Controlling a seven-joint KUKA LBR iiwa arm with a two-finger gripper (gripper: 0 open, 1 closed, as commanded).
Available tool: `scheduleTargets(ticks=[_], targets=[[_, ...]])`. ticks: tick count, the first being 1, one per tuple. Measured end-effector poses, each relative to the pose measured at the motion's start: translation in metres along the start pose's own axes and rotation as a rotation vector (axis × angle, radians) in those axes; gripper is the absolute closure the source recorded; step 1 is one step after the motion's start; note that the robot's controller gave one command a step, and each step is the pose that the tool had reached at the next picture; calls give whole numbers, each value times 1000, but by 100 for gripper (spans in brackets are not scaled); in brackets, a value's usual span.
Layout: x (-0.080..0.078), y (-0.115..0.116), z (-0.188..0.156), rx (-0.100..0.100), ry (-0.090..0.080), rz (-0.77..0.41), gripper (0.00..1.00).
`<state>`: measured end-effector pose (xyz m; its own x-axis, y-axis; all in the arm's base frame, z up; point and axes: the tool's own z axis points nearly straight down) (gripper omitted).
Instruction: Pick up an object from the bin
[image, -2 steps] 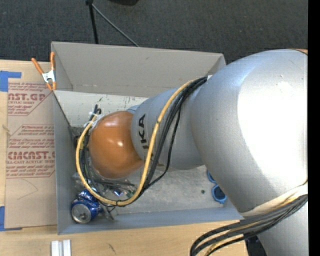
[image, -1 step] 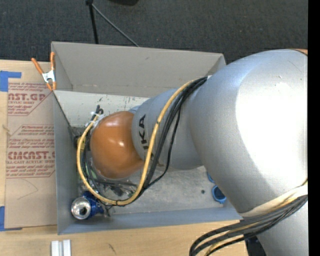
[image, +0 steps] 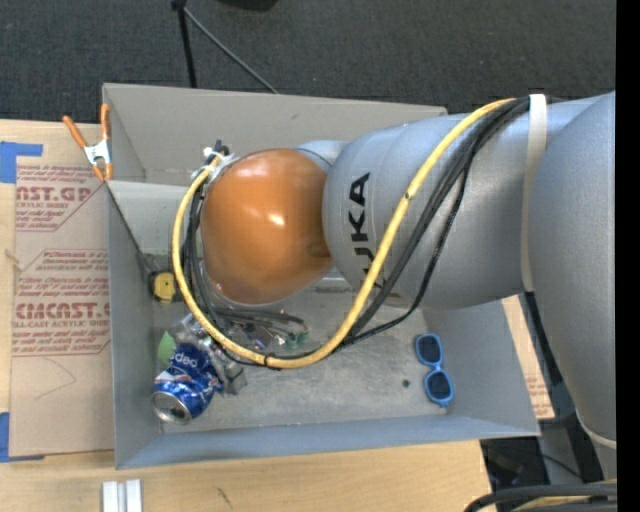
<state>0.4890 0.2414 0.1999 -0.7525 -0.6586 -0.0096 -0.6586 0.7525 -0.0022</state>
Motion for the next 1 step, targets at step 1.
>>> scheduleTargets(ticks=[1], targets=[[-13, -27, -137, 2, -3, -103, 100]])
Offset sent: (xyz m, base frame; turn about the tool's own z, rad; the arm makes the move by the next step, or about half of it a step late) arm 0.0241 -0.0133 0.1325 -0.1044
